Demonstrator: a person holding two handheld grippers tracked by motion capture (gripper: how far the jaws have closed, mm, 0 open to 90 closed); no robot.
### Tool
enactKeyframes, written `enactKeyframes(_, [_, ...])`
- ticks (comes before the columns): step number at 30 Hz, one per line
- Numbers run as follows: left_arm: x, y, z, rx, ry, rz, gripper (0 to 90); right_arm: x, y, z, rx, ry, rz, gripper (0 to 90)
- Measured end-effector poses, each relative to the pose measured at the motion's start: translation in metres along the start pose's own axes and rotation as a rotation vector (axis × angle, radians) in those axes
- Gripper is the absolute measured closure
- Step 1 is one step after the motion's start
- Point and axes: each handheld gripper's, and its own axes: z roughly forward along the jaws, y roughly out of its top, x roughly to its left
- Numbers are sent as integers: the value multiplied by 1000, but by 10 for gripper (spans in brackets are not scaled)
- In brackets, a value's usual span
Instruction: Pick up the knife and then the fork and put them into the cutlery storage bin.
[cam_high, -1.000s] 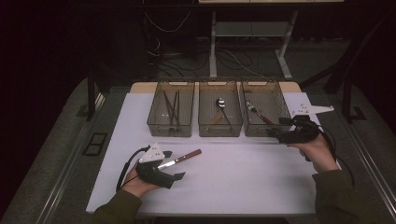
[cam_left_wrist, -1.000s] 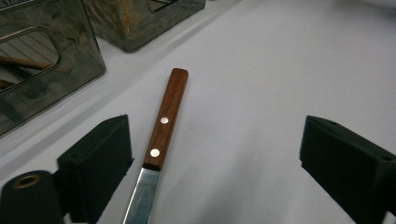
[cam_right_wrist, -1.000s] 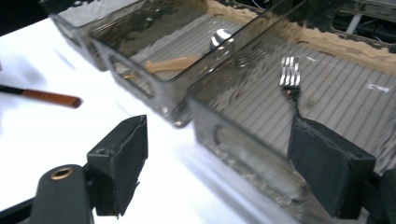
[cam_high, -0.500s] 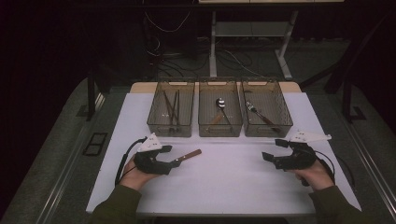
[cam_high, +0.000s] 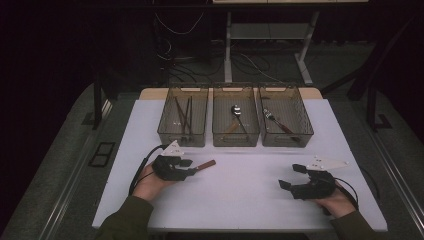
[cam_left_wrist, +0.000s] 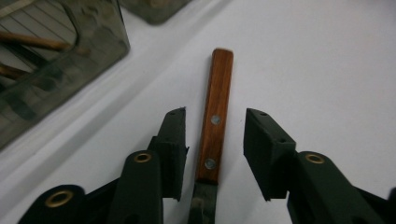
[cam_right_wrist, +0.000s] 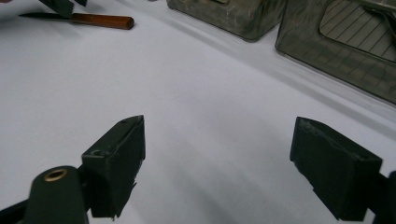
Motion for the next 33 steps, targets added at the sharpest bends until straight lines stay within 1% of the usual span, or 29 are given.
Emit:
enactKeyframes(1, [0,0,1,10,3,1,620,1,0,0,4,1,-2,182])
enactKeyframes(2, [0,-1,2,17,0,15,636,1,0,0,3,2,-5,182])
enactKeyframes(5, [-1,-2,3,42,-5,30,671,0,0,0,-1,6,-4,183])
enactKeyframes(6, [-1,-2,4,44,2,37,677,0,0,0,-2,3,-1,182])
enactKeyframes(9, [0,-3,4,44,7,39,726,0,0,-1,-5,2,0,182])
enactKeyframes(10, [0,-3,4,43,5,40,734,-1,0,-1,-6,2,1,182])
enactKeyframes(14, [1,-4,4,44,-2,71,761,-1,0,0,-4,6,-6,182])
enactKeyframes(17, [3,-3,4,46,-14,82,767,-1,-1,1,10,10,-10,181])
enactKeyframes(18, [3,-3,4,47,-16,81,768,-2,-1,2,9,13,-14,156])
enactKeyframes(19, [3,-3,4,47,-16,82,768,-2,-1,3,1,23,-14,135])
enactKeyframes(20, [3,-3,4,49,-17,75,769,-3,-1,3,-2,34,-9,135])
enactKeyframes(22, [3,-3,3,48,-17,79,770,-3,-1,3,-3,39,-2,135])
enactKeyframes(24, [2,-2,3,49,-19,79,770,-3,0,3,-7,45,-14,135])
enactKeyframes(26, [0,-1,3,56,-38,82,771,-2,0,3,-10,56,-27,136])
enactKeyframes(27, [-1,-1,3,67,-39,93,771,-2,1,3,0,61,-34,136])
enactKeyframes(28, [-3,0,3,66,-42,96,771,-2,3,3,18,71,-37,136])
enactKeyframes(29, [-5,2,2,71,-49,104,771,-2,4,2,25,79,-33,136])
enactKeyframes(30, [-7,4,2,69,-57,110,771,-3,6,1,33,95,-43,136])
enactKeyframes(32, [-11,7,0,65,-75,128,771,-1,9,-1,43,139,-58,135])
enactKeyframes(33, [-15,9,0,59,-87,122,771,-1,11,-1,51,168,-64,135])
